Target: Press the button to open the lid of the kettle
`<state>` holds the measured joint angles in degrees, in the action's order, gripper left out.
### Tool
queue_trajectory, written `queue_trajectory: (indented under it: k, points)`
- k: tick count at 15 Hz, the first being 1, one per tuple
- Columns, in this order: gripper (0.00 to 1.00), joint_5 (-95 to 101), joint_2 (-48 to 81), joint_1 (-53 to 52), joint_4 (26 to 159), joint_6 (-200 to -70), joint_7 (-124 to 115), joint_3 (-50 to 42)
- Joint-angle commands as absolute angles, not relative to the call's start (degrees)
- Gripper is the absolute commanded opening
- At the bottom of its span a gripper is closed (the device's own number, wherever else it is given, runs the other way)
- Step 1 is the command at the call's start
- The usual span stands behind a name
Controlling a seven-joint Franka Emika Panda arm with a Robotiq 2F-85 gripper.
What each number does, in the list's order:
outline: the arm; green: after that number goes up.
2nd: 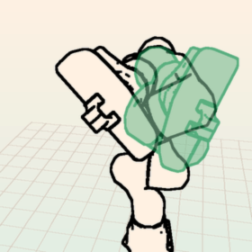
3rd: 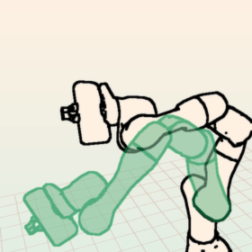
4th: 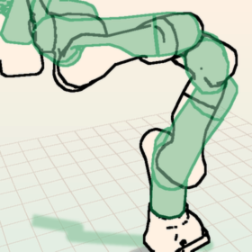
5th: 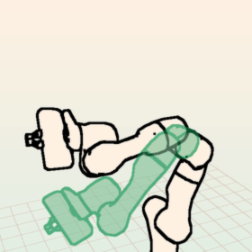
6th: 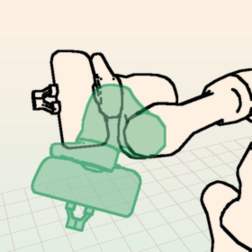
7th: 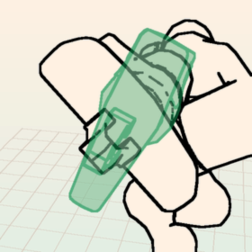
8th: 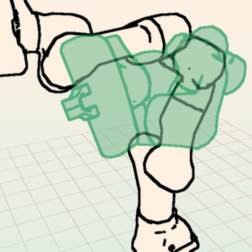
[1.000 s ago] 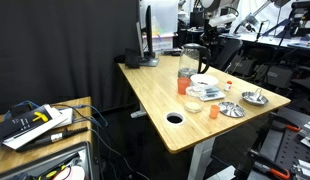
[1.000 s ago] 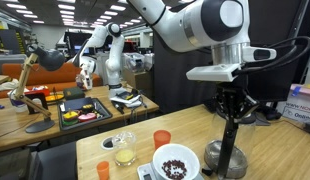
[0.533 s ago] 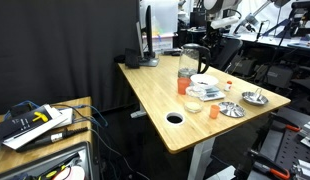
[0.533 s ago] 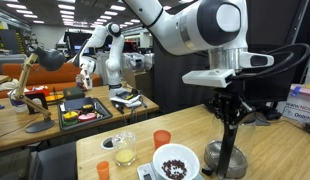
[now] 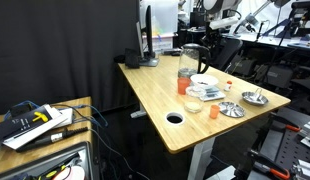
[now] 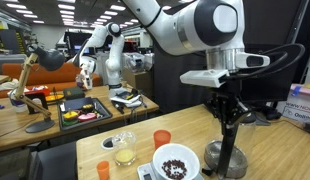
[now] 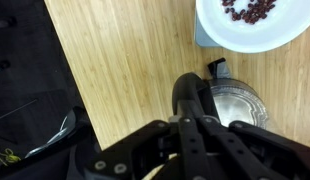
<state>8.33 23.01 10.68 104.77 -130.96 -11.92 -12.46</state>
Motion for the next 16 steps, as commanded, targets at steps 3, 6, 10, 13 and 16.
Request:
queue_trajectory:
  k: [3, 6, 10, 13, 16]
  points:
    - [0.00, 8.7, 22.6, 10.1, 105.2, -133.1, -13.4, -13.2]
    - [0.00, 9.1, 22.5, 10.0, 105.1, -133.5, -13.7, -13.3]
    - [0.00, 9.7, 22.2, 9.8, 104.8, -135.0, -13.9, -13.6]
    - [0.00, 9.9, 22.7, 9.6, 104.4, -135.8, -14.2, -13.7]
    - [0.00, 10.3, 22.9, 9.3, 104.5, -135.6, -14.3, -13.8]
